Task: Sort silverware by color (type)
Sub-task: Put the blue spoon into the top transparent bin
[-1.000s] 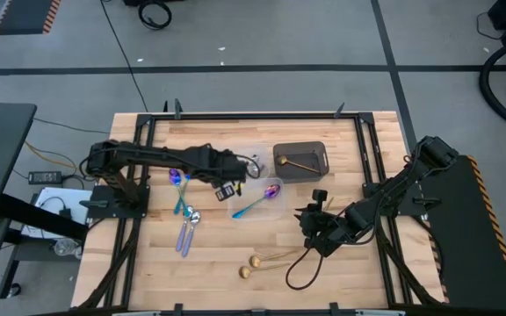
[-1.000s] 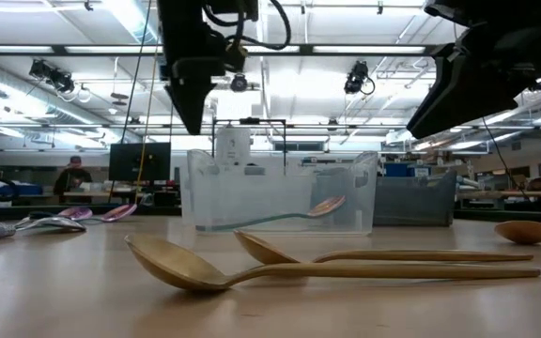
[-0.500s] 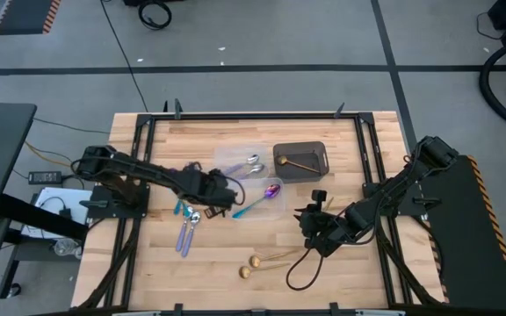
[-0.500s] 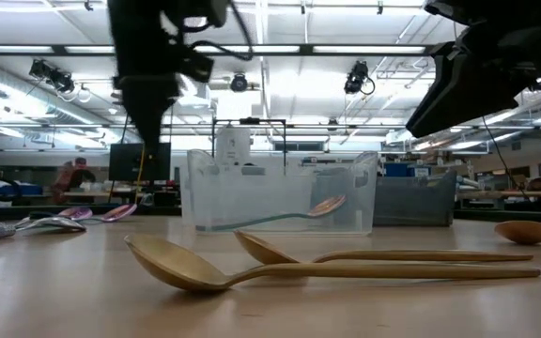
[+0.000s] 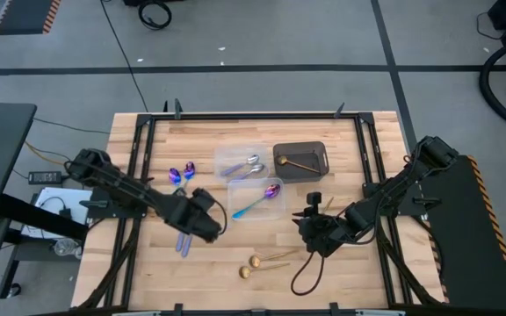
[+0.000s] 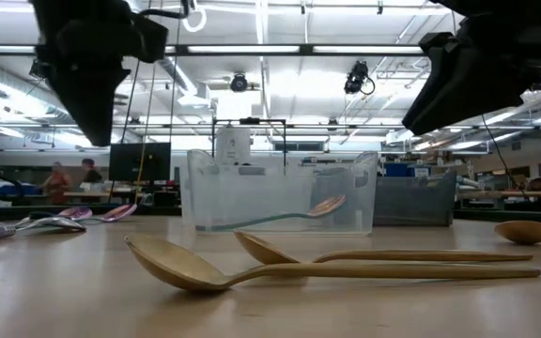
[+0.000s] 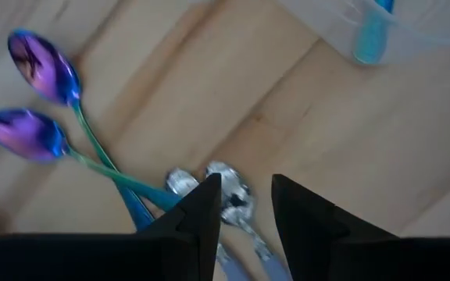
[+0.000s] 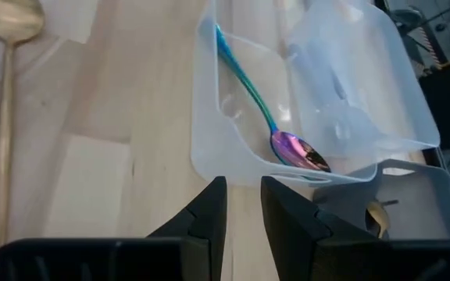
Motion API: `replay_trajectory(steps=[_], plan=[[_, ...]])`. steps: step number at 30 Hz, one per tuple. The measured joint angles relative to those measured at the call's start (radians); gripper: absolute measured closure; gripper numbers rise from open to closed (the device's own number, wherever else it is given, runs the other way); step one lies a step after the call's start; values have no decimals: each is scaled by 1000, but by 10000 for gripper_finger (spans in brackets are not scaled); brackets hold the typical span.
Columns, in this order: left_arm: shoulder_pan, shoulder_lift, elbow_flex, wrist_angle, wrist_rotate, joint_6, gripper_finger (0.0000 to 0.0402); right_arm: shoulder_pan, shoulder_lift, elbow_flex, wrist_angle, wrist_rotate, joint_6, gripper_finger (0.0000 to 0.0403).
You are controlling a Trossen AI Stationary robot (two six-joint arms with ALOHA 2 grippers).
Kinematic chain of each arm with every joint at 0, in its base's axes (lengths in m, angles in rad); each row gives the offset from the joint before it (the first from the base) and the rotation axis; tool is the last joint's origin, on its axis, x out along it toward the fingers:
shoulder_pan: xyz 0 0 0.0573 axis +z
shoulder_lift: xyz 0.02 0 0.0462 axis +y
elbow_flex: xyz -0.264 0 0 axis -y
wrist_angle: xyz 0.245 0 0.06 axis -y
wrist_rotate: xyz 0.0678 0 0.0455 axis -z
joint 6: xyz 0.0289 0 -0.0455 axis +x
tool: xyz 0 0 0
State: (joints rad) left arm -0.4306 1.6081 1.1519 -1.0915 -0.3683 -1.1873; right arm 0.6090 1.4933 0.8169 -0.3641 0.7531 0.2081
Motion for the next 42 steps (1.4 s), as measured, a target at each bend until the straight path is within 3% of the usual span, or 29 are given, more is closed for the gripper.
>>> replay_trajectory(steps=[10, 20, 28, 42], plan=[[-99, 4, 0, -2, 54, -320, 279, 0, 0, 0, 6, -122, -36, 312], [-187, 104, 0, 19, 102, -553, 279, 3, 1, -39, 81, -210, -72, 312], [-191, 167, 0, 28, 110, -584, 279, 7, 1, -83, 146, -281, -76, 312], [-258, 258, -3, -37, 29, -637, 279, 80, 1, -89, 155, -278, -54, 312]])
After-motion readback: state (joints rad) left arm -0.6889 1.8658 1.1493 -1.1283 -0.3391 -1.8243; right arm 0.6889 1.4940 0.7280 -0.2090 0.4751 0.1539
